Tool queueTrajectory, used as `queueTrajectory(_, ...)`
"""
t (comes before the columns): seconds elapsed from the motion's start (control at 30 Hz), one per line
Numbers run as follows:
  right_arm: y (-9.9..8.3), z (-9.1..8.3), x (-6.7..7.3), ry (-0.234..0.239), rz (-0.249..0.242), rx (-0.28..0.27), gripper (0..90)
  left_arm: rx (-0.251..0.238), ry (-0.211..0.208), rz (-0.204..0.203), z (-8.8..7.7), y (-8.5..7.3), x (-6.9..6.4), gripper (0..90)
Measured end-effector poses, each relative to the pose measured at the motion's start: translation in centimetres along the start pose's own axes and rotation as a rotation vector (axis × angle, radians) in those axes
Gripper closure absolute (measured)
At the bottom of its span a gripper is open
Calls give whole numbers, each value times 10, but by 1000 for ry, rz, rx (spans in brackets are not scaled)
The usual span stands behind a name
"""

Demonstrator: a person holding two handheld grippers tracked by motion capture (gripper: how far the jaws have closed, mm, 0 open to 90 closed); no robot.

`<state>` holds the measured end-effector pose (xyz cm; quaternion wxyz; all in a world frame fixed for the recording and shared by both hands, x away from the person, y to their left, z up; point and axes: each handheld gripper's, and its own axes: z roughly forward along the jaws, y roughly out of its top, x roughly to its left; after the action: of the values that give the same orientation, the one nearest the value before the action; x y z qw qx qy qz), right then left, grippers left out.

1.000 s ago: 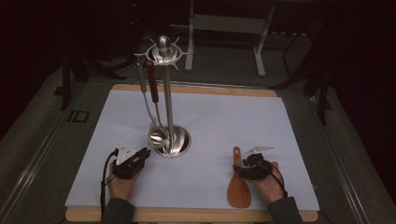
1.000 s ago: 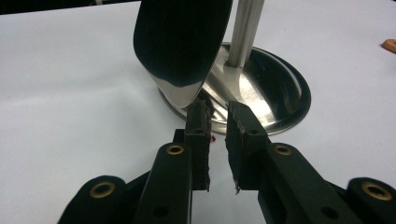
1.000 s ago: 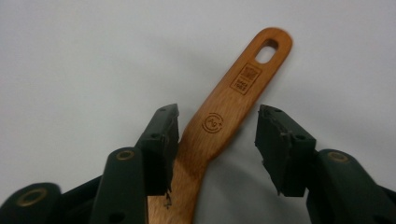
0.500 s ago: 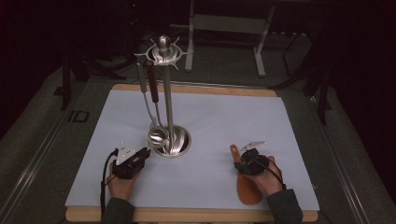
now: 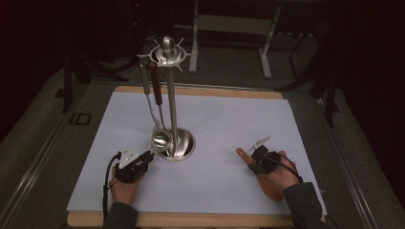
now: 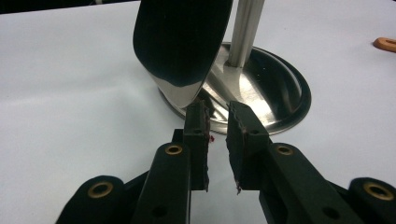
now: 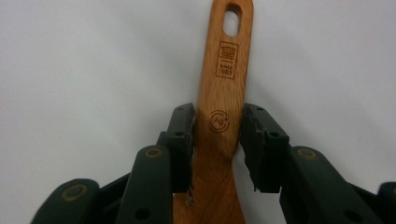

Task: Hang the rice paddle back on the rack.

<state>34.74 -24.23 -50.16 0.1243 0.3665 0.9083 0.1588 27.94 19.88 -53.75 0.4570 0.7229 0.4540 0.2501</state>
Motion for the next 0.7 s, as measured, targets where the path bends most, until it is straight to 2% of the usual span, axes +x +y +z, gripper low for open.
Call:
queueTrajectory(0.13,7,2,-9,24,48,58,653,0,-1,-1,0,0,0,779)
queueTrajectory(0.23,10,2,-11,33,57,80,653,0,-3,-1,0,0,0,776)
queueTrajectory(0.3,13,4,-12,39,74,122,648,3,-2,1,0,0,0,776)
queueTrajectory(0.43,18,5,-12,29,73,157,627,3,-1,2,1,0,0,775)
queueTrajectory(0.53,21,7,-12,35,78,170,648,3,-1,2,1,0,0,774)
queueTrajectory(0.7,21,7,-13,44,71,160,663,3,-1,1,0,0,0,774)
